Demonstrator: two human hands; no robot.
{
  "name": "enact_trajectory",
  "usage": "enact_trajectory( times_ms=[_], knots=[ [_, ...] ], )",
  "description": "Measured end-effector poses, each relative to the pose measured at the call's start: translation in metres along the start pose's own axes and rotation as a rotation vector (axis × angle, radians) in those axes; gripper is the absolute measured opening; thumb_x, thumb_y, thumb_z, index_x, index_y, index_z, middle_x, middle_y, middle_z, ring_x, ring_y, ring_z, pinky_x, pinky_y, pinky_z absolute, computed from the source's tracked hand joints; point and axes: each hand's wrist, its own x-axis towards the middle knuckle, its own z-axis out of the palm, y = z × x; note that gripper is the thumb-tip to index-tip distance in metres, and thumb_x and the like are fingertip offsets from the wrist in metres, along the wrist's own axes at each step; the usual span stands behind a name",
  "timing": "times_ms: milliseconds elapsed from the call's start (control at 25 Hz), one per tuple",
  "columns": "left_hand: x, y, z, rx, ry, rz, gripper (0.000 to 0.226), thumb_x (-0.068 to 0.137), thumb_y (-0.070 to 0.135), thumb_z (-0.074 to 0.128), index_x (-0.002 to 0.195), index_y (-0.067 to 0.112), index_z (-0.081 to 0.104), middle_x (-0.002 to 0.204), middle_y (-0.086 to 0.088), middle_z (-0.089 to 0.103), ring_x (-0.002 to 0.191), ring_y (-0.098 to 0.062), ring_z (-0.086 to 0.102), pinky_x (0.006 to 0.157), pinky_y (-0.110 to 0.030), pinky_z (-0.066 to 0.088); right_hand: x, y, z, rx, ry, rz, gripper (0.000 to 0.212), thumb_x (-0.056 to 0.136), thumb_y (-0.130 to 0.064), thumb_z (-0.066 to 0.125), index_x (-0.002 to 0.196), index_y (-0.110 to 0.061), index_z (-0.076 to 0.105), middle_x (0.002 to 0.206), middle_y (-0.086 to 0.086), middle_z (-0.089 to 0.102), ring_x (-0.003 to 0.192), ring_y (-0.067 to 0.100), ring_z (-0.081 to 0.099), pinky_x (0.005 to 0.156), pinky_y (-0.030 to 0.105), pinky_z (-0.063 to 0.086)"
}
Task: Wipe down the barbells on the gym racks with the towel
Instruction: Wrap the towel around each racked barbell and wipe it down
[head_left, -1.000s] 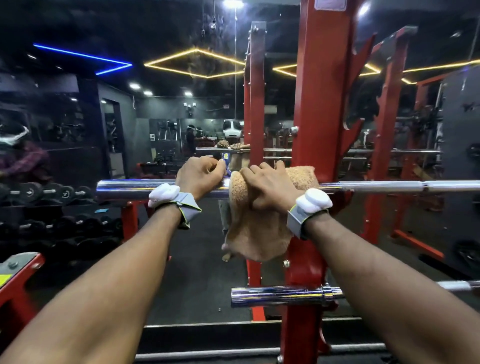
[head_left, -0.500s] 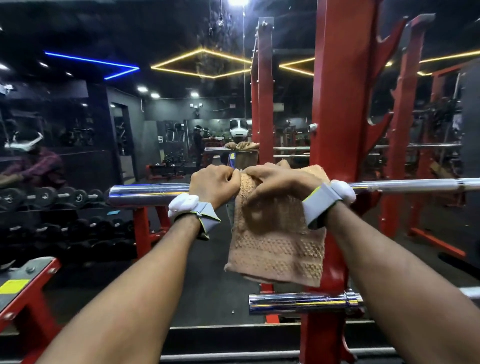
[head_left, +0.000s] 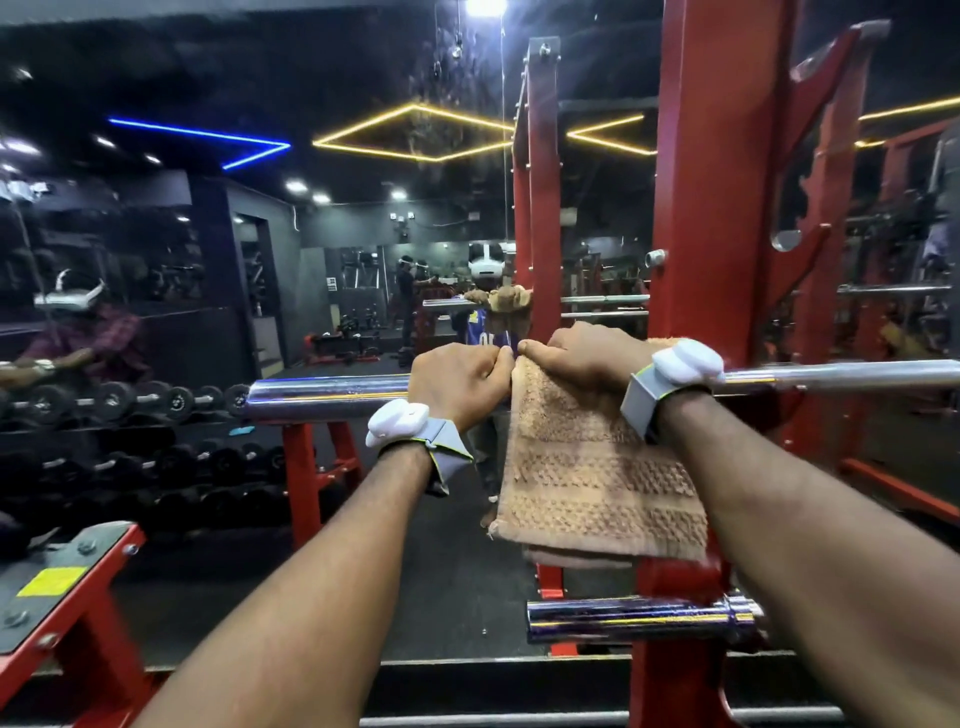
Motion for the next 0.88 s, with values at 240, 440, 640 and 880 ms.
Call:
enact_trajectory(
  times_ms=[240, 440, 640, 880],
  knots=[
    [0.003, 0.0, 0.002, 0.0, 0.006, -0.024, 0.048, 0.097, 0.05, 0.034, 0.081, 0.015, 0.063, 0.073, -0.006, 0.067, 0.08, -0.028, 0.065, 0.055, -0.031, 0.031, -0.039, -0.006, 0.062, -0.374, 0.747, -0.063, 0.04, 0.1, -0.045, 0.035, 0.078, -0.02, 0.057, 0.079, 0.004, 0.064, 0.076, 0.03, 0.057, 0.08, 0.046, 0.038],
    [0.002, -0.003, 0.002, -0.047, 0.01, -0.031, 0.047, 0.097, 0.051, 0.037, 0.07, 0.017, 0.053, 0.07, -0.005, 0.065, 0.079, -0.027, 0.064, 0.056, -0.032, 0.03, -0.012, 0.001, 0.016, -0.174, 0.224, -0.104, 0.06, 0.1, -0.06, 0.023, 0.094, -0.019, 0.068, 0.105, 0.011, 0.07, 0.103, 0.033, 0.064, 0.083, 0.042, 0.04],
    [0.001, -0.002, 0.001, -0.056, 0.018, -0.032, 0.045, 0.097, 0.05, 0.038, 0.067, 0.017, 0.047, 0.069, -0.005, 0.064, 0.076, -0.027, 0.063, 0.057, -0.033, 0.037, -0.015, -0.005, 0.036, -0.248, 0.455, -0.018, 0.057, 0.102, -0.051, 0.027, 0.077, -0.018, 0.065, 0.087, 0.009, 0.072, 0.088, 0.033, 0.066, 0.081, 0.043, 0.041],
    [0.001, -0.001, 0.004, -0.05, 0.015, -0.031, 0.049, 0.097, 0.051, 0.036, 0.077, 0.014, 0.061, 0.068, -0.004, 0.065, 0.075, -0.027, 0.064, 0.056, -0.032, 0.039, -0.022, -0.005, 0.03, -0.283, 0.382, -0.076, 0.056, 0.102, -0.05, 0.022, 0.092, -0.02, 0.067, 0.099, 0.008, 0.072, 0.097, 0.031, 0.065, 0.086, 0.044, 0.039]
  ],
)
